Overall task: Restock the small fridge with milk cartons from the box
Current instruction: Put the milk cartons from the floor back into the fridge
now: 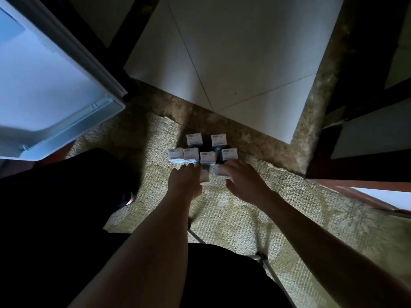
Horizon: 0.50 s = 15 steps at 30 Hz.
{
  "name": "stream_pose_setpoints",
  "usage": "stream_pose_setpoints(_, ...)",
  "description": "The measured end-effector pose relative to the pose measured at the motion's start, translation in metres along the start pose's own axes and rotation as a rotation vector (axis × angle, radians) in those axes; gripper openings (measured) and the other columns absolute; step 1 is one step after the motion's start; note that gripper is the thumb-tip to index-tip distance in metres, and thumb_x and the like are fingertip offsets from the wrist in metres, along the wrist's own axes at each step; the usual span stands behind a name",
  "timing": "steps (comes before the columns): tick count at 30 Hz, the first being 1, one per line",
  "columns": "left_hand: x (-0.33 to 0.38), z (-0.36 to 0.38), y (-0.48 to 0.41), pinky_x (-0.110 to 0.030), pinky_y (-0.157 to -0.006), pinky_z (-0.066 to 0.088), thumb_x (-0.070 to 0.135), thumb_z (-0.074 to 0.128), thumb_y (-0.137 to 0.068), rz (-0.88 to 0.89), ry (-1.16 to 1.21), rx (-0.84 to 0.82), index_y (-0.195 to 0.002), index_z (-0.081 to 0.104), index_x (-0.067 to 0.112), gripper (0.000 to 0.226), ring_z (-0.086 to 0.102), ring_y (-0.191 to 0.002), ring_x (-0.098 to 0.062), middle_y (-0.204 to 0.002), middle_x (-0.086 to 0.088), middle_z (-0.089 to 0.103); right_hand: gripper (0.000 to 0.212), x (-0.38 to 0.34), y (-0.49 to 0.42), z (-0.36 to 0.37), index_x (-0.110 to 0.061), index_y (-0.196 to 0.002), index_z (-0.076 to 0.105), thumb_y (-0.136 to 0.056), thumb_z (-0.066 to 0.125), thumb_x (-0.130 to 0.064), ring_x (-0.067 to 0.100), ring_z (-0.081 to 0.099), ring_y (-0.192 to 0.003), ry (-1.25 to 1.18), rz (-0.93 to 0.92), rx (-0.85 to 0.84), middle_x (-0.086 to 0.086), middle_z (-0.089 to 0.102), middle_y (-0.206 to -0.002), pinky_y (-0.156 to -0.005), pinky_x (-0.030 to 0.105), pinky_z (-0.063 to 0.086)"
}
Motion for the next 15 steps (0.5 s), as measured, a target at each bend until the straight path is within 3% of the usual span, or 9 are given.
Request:
stream_pose_setpoints(5, -0.004, 0.006, -0.002, -0.039, -0.089, 0.044, 0.030, 0.064, -0.091, -0.026, 0.009, -0.017, -0.144, 0.036, 0.022, 0.060, 0.054, -0.118, -0.026, -0.129, -0.005, 0.056, 0.051, 0.006, -0.007, 0.000, -0.024, -0.135, 0.053, -0.086, 0.067, -0.018, 0.018, 0.048, -0.130, 0.037, 0.015, 0.019, -0.006, 0.055, -0.137, -0.103, 0.038, 0.038)
stream_pose_setpoints(15, -0.004, 0.015, -0.009, -0.039, -0.086, 0.043, 0.025, 0.061, -0.090, -0.076, 0.028, -0.039, -0.147, 0.031, 0.022, 0.064, 0.057, -0.115, -0.027, -0.124, -0.006, 0.058, 0.042, 0.010, -0.014, 0.006, -0.022, -0.116, 0.065, -0.076, 0.076, -0.022, 0.021, 0.060, -0.109, 0.142, 0.080, 0.175, -0.004, 0.066, -0.116, -0.091, 0.037, 0.043)
Point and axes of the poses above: each hand's wrist, its own y-axis away from the middle knuckle, its own z-axis out of the palm, x = y × z, the point moved 10 cm from there along -y, towards the middle knuckle
